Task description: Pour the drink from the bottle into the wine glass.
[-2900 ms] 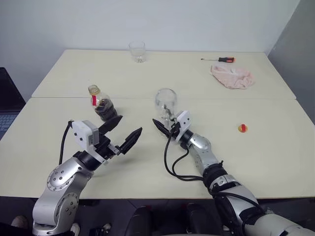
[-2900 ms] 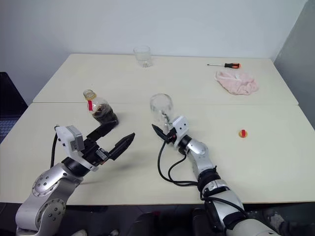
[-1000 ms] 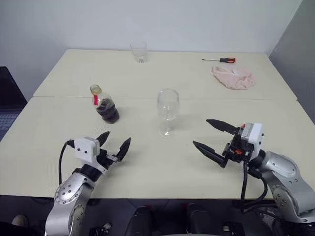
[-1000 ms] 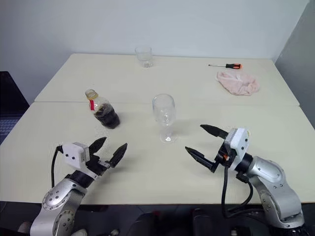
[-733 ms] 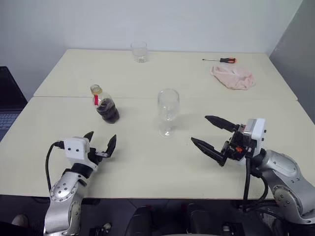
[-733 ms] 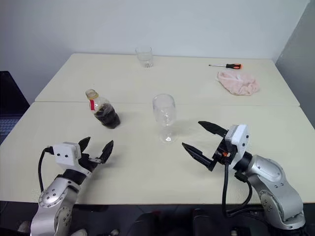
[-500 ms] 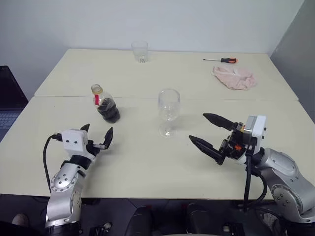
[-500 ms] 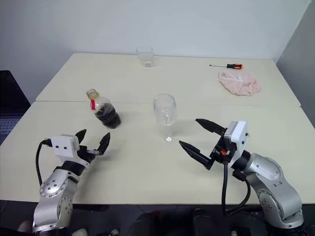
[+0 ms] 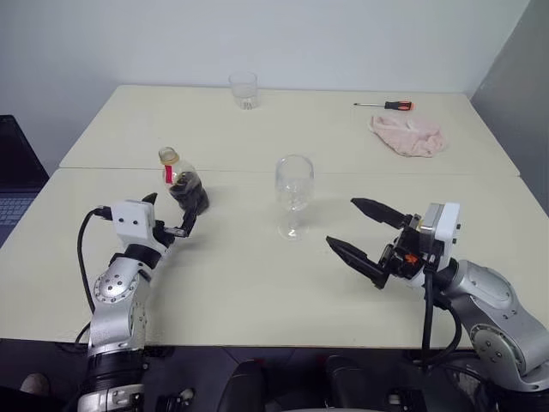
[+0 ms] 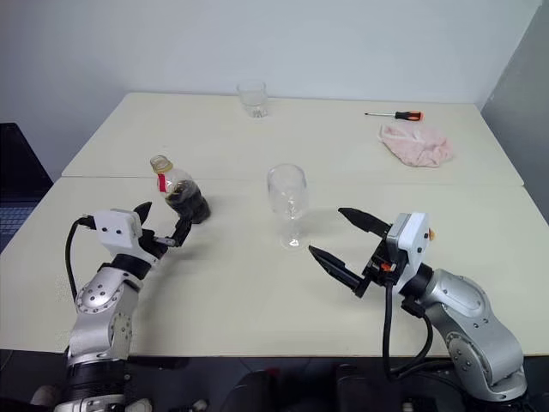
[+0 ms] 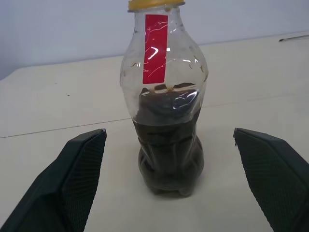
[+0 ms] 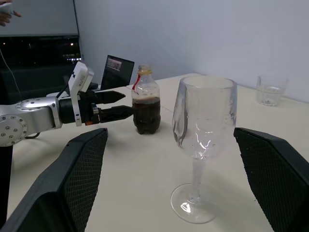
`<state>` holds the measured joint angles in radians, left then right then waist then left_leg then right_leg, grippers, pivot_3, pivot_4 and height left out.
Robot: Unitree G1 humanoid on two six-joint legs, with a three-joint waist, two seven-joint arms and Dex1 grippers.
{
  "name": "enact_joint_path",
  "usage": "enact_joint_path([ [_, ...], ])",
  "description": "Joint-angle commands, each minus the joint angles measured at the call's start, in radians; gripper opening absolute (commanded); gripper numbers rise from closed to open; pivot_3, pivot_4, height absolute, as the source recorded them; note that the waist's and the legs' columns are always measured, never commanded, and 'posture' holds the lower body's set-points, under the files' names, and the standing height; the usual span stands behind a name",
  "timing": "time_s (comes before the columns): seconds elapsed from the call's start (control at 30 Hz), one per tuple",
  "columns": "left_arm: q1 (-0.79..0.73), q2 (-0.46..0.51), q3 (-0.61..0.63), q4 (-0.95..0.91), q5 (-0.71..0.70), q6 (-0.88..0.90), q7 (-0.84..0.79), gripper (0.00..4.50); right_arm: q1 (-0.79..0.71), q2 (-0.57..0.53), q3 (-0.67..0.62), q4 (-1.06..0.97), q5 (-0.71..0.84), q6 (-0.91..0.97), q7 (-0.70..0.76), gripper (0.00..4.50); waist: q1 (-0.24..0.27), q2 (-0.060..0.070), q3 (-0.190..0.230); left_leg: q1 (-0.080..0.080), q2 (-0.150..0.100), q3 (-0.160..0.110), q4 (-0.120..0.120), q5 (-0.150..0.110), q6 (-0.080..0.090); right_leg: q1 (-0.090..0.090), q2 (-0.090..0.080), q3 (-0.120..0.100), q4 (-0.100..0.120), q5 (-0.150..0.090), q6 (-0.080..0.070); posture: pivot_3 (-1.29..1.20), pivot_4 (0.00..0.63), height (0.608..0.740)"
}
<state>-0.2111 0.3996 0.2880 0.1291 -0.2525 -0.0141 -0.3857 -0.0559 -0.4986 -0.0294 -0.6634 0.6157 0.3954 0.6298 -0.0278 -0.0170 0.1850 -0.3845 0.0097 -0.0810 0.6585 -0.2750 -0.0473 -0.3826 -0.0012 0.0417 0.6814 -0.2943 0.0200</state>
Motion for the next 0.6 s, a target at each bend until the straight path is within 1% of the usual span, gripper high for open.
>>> enact_joint_path([
  [0.03, -0.052, 0.017, -0.004, 0.032, 0.013, -0.042, -0.009, 4.5, -0.011, 0.006, 0.005, -0.041, 0.015, 0.003, -0.013, 4.46, 0.0, 0.0, 0.0, 0.0, 0.0, 0.0, 0.0, 0.0, 0.0, 0.0, 0.0, 0.0, 0.0, 0.0, 0.0, 0.0, 0.15, 0.74],
  [0.27, -0.17, 0.006, -0.027, 0.192, 0.007, -0.085, -0.052, 4.5, -0.01, 0.005, 0.008, -0.034, 0.012, 0.009, -0.023, 4.46, 0.0, 0.0, 0.0, 0.0, 0.0, 0.0, 0.001, 0.0, 0.0, 0.0, 0.0, -0.001, 0.0, 0.0, 0.0, 0.0, 0.15, 0.74],
  [0.6, -0.276, 0.018, -0.03, 0.384, 0.028, -0.161, -0.068, 4.5, -0.004, 0.004, 0.007, -0.045, 0.014, 0.016, -0.042, 4.46, -0.001, 0.0, 0.0, 0.0, -0.001, 0.0, 0.001, 0.0, 0.0, 0.0, 0.0, -0.001, 0.001, 0.001, 0.001, 0.0, 0.15, 0.74],
])
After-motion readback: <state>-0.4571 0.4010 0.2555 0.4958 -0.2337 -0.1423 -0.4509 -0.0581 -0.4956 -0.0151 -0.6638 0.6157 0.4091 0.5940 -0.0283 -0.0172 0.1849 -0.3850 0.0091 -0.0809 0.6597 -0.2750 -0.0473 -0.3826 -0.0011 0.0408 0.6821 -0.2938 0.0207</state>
